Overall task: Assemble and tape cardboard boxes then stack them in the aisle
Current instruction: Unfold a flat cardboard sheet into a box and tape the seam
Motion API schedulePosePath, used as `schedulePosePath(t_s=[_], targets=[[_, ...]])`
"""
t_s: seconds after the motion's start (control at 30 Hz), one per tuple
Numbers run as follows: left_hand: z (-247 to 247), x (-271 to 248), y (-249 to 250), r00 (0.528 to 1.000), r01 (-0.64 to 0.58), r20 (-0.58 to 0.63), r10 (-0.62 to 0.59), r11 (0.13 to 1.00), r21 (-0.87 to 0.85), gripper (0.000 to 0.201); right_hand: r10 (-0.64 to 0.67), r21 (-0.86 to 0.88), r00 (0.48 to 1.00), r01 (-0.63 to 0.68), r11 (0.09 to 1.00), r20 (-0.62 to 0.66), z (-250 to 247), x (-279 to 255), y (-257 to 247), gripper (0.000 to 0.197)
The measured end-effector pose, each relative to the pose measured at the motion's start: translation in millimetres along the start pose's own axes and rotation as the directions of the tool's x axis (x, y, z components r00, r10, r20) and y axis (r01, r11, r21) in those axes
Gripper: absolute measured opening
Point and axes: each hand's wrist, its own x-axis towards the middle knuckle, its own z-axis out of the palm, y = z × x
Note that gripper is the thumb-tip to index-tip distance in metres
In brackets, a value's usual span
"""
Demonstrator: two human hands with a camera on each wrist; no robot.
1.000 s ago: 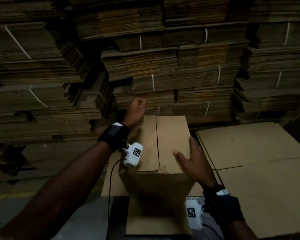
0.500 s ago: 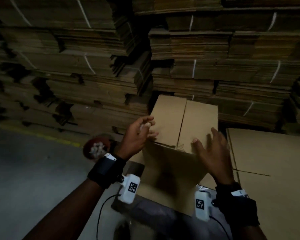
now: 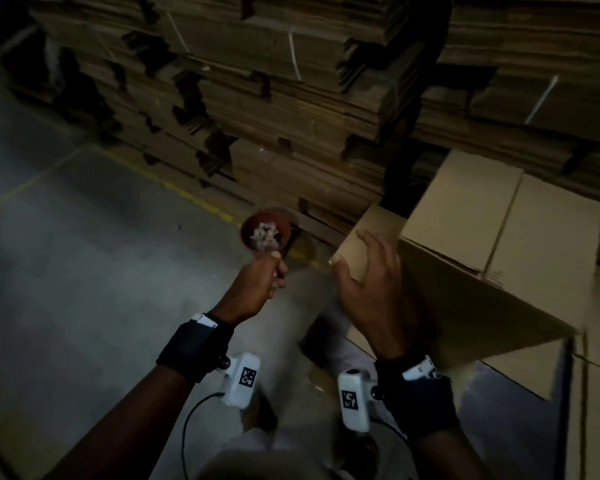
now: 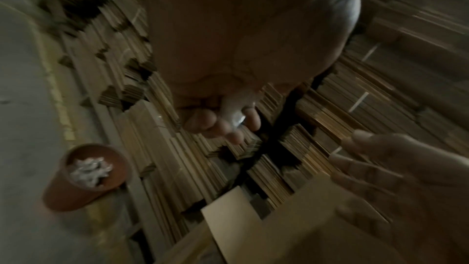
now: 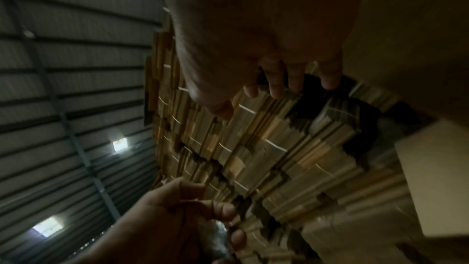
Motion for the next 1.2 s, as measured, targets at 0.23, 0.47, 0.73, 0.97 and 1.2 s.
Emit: schedulePosePath(t_s=[0.23, 0.47, 0.73, 0.97, 1.2], targets=[[-106.5, 33.2, -62.1, 0.991, -0.109, 0.1, 0.094, 0.981, 0.16, 0.031, 0.055, -0.02, 0.982, -0.053, 0.998, 0.182, 117.3, 21.9, -6.5, 0.059], [-162.9, 93.0, -86.4, 0.993, -0.118, 0.026, 0.116, 0.987, 0.108, 0.033, 0.085, -0.054, 0.969, -0.075, 0.996, 0.234, 183.3, 67.6, -19.7, 0.054], [-167.4, 226.6, -91.8, 0.998, -0.042, 0.054, 0.033, 0.986, 0.162, 0.025, 0.141, -0.094, 0.953, -0.12, 0.988, 0.267, 255.0, 161.4, -0.4, 0.051], [-172.9, 391.4, -116.7, 0.999, -0.032, 0.041, 0.02, 0.947, 0.319, 0.036, 0.217, -0.14, 0.922, -0.181, 0.973, 0.321, 357.4, 286.8, 57.2, 0.048], [-166.2, 548.7, -161.6, 0.998, -0.002, 0.064, -0.029, 0.898, 0.44, 0.065, 0.205, -0.141, 0.889, -0.16, 0.977, 0.41, 468.3, 385.2, 148.2, 0.045]])
